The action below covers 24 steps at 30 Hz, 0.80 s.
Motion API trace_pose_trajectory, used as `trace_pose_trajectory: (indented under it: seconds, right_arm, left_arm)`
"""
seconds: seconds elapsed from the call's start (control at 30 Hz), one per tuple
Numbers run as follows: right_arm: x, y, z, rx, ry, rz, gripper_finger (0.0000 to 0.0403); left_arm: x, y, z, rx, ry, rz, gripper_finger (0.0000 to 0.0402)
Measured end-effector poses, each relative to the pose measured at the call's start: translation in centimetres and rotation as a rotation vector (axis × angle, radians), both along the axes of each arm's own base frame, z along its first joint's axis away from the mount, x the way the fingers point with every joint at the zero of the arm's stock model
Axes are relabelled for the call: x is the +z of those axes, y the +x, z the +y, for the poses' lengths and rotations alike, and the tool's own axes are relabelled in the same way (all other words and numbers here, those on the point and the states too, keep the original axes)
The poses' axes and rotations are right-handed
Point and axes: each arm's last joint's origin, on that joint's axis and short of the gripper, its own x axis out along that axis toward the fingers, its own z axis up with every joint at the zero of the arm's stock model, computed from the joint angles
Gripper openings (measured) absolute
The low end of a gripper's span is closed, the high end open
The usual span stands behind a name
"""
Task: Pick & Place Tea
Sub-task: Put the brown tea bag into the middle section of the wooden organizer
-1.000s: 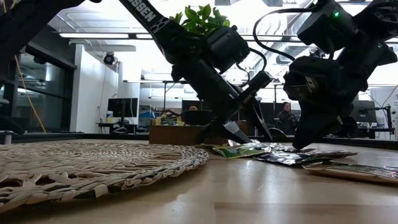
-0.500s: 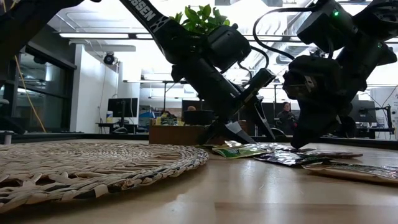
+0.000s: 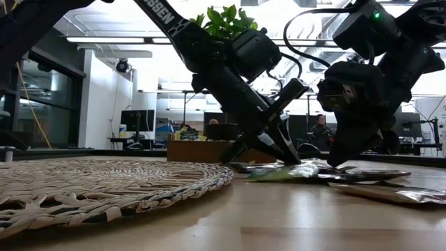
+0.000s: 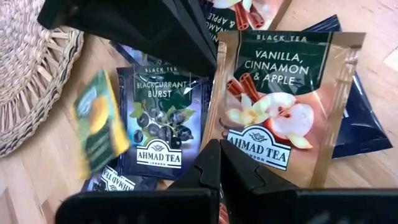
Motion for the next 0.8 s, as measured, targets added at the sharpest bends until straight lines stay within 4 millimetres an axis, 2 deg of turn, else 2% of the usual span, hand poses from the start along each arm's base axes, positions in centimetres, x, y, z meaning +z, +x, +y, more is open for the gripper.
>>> trace_pose_trajectory:
  seconds: [0.5,0.8]
  right_arm:
    - [-0.16,-0.2,0.13,0.058,0.021,0.03,0.0]
    - [0.77,0.75,0.64,0.138,0.095,-0.072,0.0]
  left_arm:
    - [0.04,0.02,0.01,-0.022,0.017,-0.008,0.0022]
    - [0.07,0.01,0.04,-0.022,0.017,-0.009,0.0022]
